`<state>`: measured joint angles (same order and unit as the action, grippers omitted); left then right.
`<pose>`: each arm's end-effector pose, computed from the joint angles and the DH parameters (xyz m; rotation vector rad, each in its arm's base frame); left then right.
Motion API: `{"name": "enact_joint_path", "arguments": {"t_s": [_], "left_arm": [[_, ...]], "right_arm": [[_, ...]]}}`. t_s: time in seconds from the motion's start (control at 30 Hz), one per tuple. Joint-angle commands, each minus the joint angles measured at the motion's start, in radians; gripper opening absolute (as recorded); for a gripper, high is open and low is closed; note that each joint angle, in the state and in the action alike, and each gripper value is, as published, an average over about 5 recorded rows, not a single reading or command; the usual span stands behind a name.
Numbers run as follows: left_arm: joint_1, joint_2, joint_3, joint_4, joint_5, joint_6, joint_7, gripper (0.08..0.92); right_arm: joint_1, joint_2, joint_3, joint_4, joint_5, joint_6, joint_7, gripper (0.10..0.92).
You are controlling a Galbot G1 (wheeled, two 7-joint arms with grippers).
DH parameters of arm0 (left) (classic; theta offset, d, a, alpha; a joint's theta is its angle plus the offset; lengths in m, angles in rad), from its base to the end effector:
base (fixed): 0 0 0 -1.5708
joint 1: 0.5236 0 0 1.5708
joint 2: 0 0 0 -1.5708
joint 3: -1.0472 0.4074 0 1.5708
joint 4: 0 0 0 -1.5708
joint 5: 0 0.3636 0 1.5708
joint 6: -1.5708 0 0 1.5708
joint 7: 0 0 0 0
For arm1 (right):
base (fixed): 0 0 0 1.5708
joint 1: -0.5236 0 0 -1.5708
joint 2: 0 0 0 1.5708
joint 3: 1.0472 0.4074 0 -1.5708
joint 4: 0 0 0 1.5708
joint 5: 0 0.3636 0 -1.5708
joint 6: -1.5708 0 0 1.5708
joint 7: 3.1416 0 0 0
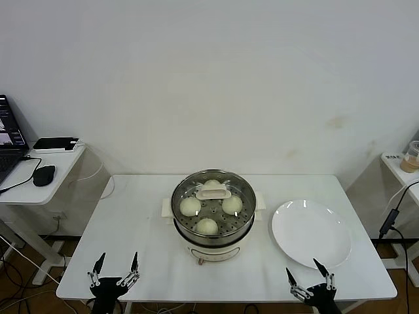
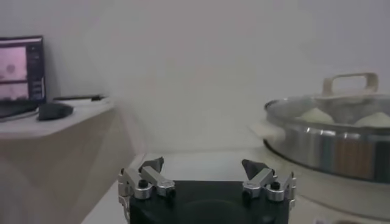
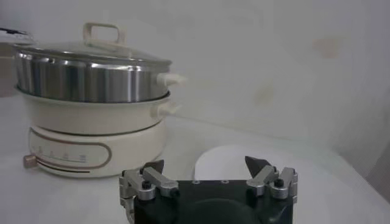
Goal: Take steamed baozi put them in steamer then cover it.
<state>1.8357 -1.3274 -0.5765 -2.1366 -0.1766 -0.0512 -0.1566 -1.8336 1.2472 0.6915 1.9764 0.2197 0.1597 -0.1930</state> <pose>0.0726 0.0670 -0.3600 0.0939 -2.9705 -0.0868 0.0681 -0.1369 -0.3974 0.3068 -2.9159 0.1835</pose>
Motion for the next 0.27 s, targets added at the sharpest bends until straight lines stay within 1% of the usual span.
{"name": "enact_joint_path", "arguments": {"t_s": [0.03,0.27], "left_arm": [[0.035,-0.005,-0.025,0.001,-0.027,-0.015,0.008,0.823],[0.036,-0.003,-0.020,0.001,-0.017,-0.013,0.016,0.823]], "right_arm": [[-0.021,-0.025,-0.021,0.018,0.027,-0.030,0.029,0.823],[-0.024,-0.019,-0.034,0.025,0.014,-0.031,0.033,0.823]]}}
